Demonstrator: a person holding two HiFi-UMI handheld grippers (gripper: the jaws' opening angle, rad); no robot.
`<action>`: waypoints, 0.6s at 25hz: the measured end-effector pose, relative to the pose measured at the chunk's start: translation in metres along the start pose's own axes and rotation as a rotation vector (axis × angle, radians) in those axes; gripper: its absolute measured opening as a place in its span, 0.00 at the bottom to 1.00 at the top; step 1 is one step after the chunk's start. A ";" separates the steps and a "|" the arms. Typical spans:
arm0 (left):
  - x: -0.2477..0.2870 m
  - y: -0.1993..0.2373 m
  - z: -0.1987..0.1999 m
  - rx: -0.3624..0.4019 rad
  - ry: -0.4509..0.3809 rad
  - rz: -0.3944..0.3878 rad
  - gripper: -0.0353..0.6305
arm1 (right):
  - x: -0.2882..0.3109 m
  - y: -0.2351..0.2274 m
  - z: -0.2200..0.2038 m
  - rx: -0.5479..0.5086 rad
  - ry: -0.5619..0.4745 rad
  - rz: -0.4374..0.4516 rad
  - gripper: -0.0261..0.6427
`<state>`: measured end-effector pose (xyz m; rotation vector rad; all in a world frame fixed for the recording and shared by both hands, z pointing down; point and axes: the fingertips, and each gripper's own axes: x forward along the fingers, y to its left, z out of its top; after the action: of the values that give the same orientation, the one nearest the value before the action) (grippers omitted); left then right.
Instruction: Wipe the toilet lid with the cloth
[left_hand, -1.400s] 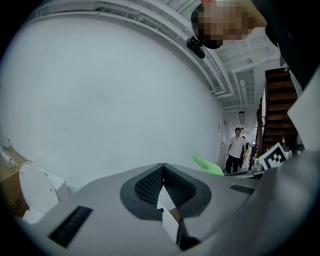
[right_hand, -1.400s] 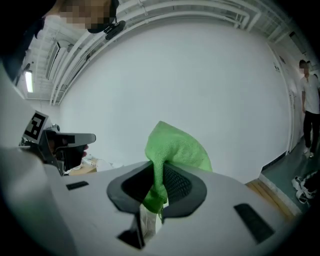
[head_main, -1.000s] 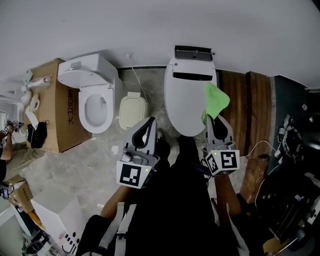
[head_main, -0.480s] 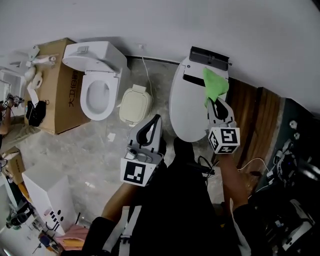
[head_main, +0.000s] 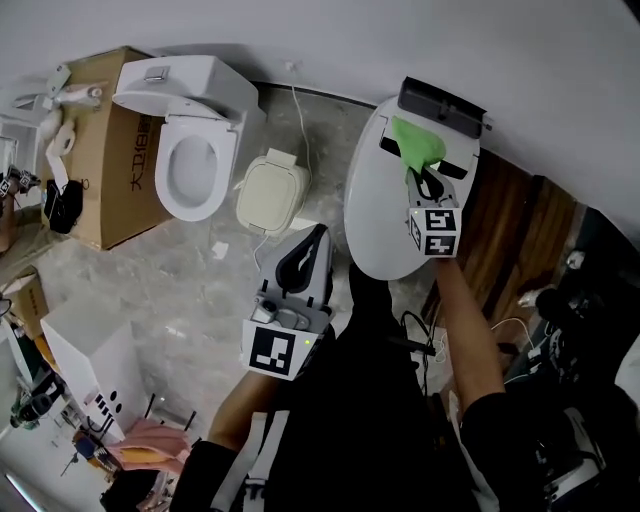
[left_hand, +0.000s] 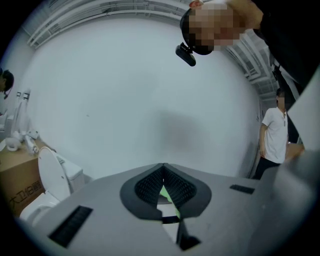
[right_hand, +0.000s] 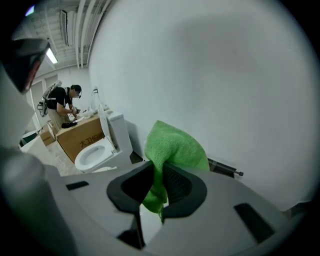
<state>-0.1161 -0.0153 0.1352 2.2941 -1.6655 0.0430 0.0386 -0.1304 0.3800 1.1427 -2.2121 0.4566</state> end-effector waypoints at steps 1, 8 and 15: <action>0.003 0.003 -0.003 -0.005 0.001 0.007 0.06 | 0.015 0.000 -0.011 -0.008 0.026 0.004 0.14; 0.016 0.024 -0.028 -0.033 0.012 0.046 0.06 | 0.103 -0.007 -0.083 -0.056 0.190 0.014 0.14; 0.024 0.042 -0.055 -0.047 0.033 0.057 0.06 | 0.161 -0.010 -0.127 -0.093 0.295 0.007 0.14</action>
<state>-0.1389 -0.0351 0.2020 2.1999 -1.6966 0.0533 0.0192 -0.1657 0.5816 0.9531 -1.9605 0.4867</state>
